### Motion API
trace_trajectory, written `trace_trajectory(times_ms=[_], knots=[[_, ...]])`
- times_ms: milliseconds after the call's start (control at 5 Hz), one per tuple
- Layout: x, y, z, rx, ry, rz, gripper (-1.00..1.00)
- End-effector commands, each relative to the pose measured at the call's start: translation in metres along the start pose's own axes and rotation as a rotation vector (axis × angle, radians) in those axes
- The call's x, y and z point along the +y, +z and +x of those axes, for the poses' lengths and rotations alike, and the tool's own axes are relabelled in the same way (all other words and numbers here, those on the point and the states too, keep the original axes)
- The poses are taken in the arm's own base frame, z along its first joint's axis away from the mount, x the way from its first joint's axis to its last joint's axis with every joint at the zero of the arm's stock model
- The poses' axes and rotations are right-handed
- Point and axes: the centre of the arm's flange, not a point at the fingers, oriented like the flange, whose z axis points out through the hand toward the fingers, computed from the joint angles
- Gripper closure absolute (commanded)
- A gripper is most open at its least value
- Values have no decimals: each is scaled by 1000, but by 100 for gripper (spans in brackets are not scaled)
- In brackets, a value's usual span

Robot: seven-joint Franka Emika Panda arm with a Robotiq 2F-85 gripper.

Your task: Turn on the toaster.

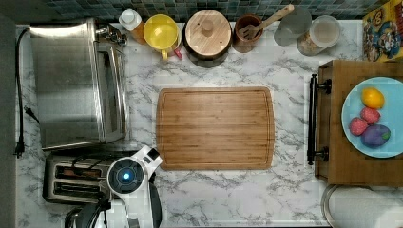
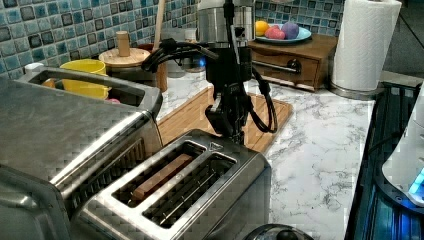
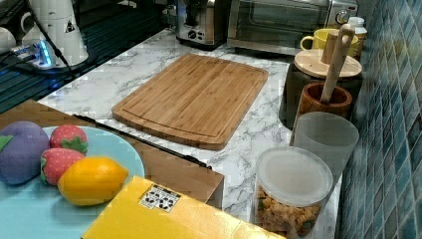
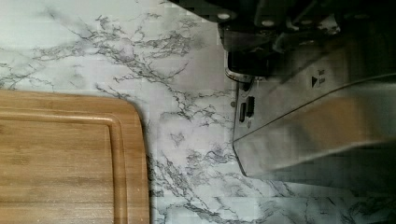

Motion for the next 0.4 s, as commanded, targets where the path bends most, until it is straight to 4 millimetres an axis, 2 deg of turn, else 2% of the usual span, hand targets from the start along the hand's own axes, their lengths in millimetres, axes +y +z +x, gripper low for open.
trace_trajectory(times_ms=[200,400], knots=[[58,124,-54,-235,40,-130,100],[57,124,-53,-235,39,-130,100]])
